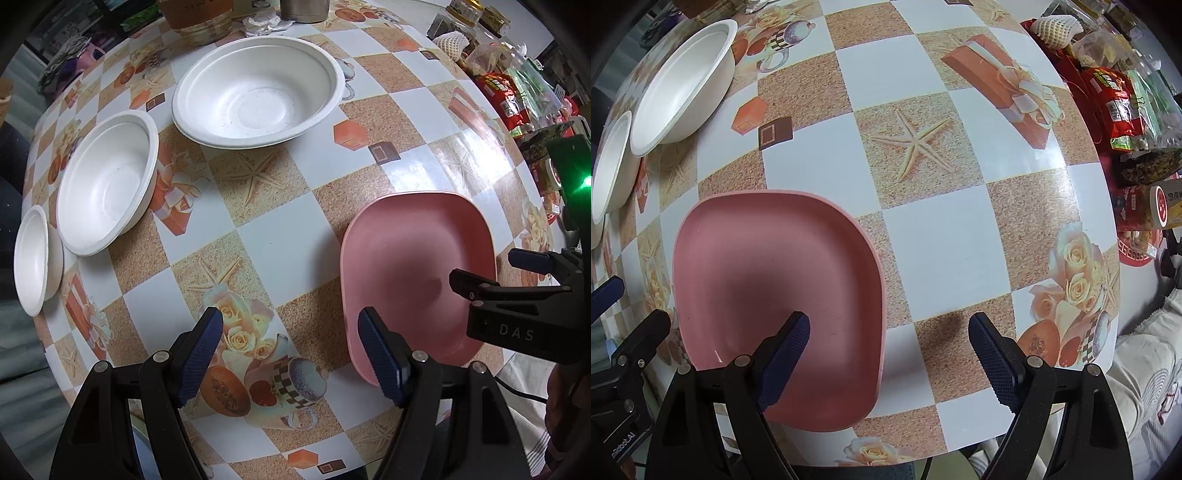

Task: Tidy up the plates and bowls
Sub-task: 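Move both tools to the pink square plate, then close both tools on the pink plate's rim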

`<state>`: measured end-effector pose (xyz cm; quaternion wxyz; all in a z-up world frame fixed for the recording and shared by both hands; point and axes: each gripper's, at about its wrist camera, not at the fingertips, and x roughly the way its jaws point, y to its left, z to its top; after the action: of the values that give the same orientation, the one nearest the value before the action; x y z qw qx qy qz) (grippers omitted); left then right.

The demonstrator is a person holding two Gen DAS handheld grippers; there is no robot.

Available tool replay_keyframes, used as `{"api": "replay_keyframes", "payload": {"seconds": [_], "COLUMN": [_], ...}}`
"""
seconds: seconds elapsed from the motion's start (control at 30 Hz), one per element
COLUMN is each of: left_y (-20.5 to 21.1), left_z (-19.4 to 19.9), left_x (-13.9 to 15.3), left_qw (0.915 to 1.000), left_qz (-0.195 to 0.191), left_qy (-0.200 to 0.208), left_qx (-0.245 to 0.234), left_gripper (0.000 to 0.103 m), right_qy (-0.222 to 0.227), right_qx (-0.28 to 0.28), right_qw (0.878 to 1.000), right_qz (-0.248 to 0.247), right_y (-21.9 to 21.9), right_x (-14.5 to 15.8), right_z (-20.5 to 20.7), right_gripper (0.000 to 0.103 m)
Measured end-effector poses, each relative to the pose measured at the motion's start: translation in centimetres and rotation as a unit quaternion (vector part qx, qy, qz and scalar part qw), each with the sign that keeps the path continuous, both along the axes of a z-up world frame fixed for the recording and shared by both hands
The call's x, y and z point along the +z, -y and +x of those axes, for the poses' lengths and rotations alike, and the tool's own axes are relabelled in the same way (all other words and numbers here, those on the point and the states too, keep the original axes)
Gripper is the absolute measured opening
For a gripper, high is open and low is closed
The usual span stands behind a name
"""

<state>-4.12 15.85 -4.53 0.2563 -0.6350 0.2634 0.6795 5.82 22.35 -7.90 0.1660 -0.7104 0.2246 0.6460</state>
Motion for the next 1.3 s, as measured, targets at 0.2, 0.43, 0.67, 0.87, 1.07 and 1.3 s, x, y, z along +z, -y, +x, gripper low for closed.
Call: {"api": "replay_keyframes", "payload": {"seconds": [0.2,0.43,0.67,0.87,1.07,1.3], "left_y": [-1.1,-2.1,-4.0,-5.1,-5.0,-6.2], "left_z": [0.0,-0.2,-0.2,-0.2,0.0,1.7], "left_x": [-0.3,-1.8,-4.0,-5.5,-5.8,-5.5], "left_qw": [1.0,0.9999,0.9995,0.999,0.9991,0.9975], "left_qz": [-0.003,-0.009,-0.019,-0.023,-0.01,-0.008], "left_qy": [0.001,0.002,0.005,0.016,0.038,0.045], "left_qx": [-0.006,-0.011,-0.025,-0.033,-0.018,-0.054], "left_gripper": [0.079,0.079,0.079,0.079,0.069,0.027], "right_qy": [0.002,0.007,0.01,0.003,-0.004,-0.013], "right_qx": [-0.006,-0.01,-0.029,-0.027,-0.008,-0.005], "right_qw": [1.0,1.0,0.999,0.999,1.0,0.998], "right_qz": [0.001,-0.003,-0.008,-0.028,-0.027,-0.055], "right_y": [-0.5,-1.2,-1.8,-1.4,-0.6,0.3], "right_x": [0.1,-0.6,-1.5,-1.6,-1.0,-0.8], "right_z": [0.5,1.1,1.8,1.3,0.9,0.4], "right_gripper": [0.089,0.089,0.089,0.087,0.064,0.027]}}
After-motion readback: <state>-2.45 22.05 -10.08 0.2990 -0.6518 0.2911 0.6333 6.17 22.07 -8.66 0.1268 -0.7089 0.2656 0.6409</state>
